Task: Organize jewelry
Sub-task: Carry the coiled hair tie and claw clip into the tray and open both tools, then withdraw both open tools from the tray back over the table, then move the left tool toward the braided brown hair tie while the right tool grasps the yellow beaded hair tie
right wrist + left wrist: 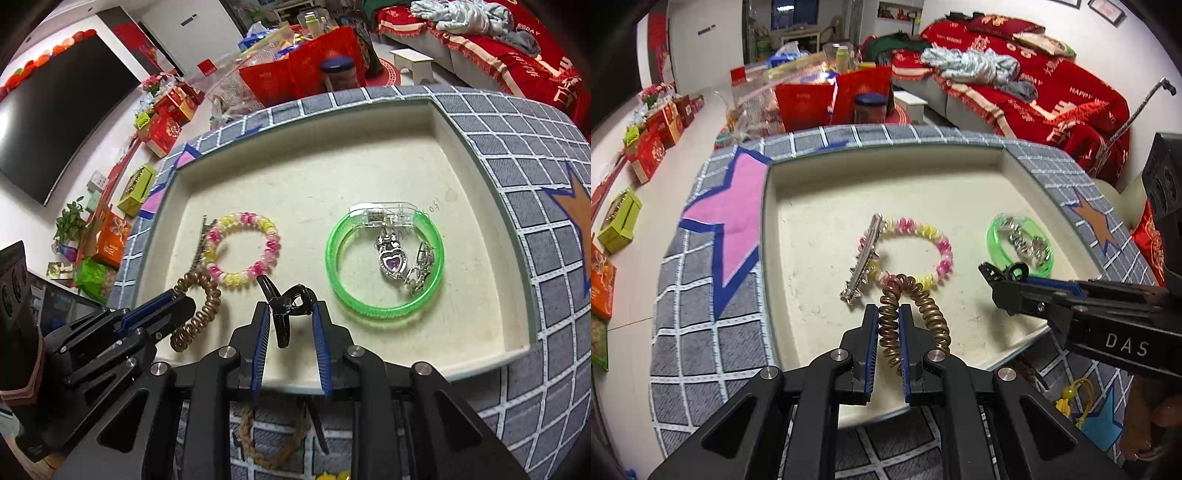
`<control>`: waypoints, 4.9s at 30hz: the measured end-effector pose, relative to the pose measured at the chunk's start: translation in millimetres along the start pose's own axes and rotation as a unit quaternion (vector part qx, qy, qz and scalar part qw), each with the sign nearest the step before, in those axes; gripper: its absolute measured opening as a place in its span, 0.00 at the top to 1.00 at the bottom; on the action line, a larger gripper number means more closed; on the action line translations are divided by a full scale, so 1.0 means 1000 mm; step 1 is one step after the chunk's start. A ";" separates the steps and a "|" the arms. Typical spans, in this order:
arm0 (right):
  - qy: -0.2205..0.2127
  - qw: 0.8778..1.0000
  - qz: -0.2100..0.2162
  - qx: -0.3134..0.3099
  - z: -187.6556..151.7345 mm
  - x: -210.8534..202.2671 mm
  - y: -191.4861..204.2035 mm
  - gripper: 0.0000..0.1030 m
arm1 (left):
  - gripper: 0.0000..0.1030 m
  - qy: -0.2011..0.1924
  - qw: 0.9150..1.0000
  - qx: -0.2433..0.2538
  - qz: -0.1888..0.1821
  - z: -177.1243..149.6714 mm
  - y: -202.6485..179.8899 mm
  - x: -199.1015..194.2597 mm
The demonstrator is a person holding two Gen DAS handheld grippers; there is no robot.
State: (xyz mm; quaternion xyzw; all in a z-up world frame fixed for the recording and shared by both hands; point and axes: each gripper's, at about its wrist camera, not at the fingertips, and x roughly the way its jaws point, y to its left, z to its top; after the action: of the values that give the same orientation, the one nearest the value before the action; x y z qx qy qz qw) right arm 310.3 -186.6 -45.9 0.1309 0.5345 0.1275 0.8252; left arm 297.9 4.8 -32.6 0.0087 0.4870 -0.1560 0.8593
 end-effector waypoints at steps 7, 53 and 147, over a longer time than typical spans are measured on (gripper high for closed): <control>-0.013 0.999 -0.046 -0.010 0.010 0.004 -0.008 0.75 | 0.73 0.012 1.000 0.011 0.017 0.006 -0.004 0.017; -0.088 0.995 -0.047 -0.002 -0.025 -0.083 -0.017 0.35 | 0.00 -0.086 0.994 -0.001 0.066 0.015 -0.016 -0.017; -0.049 0.993 -0.082 -0.067 -0.126 -0.081 -0.018 0.15 | 0.00 -0.003 0.995 -0.081 0.065 -0.107 -0.027 -0.050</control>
State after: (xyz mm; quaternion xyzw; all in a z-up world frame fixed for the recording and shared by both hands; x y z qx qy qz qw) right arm 164.5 -222.2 -33.2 0.0375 0.4923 0.0887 0.8651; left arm 177.0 9.7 -43.0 -0.0302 0.4942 -0.0601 0.8667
